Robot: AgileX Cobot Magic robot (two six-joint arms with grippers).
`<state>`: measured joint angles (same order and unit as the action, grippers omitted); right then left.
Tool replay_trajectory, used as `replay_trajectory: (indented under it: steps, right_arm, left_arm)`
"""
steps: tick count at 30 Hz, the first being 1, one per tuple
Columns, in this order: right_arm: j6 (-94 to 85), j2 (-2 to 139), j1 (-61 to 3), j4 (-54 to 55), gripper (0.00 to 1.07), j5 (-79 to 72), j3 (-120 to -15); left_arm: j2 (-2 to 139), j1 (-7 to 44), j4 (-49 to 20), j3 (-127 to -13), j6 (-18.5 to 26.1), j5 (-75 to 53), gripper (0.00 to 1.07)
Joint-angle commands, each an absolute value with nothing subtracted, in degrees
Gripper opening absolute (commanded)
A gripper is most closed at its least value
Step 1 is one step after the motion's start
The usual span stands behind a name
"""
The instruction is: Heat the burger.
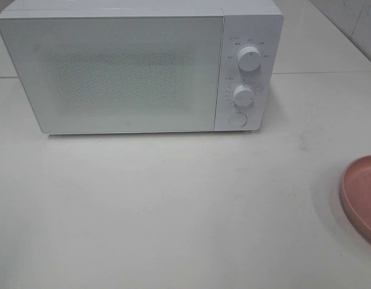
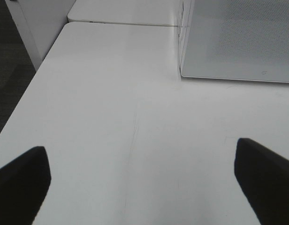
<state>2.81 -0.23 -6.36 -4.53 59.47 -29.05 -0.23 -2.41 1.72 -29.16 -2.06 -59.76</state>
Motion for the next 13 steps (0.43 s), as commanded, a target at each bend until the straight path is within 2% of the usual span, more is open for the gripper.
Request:
replay_trajectory:
  steps: [1,13]
  right_arm:
    - [2.81,-1.38,-6.07,-4.93,0.76,59.36,-28.88]
    - [2.81,-1.38,-6.07,-4.93,0.76,59.36,-28.88]
  left_arm:
    - [-1.95,-2.58,1.83,-28.93,-2.41,-59.47,1.0]
    - [-1.95,-2.58,1.83,-28.93,-2.41,-59.47,1.0]
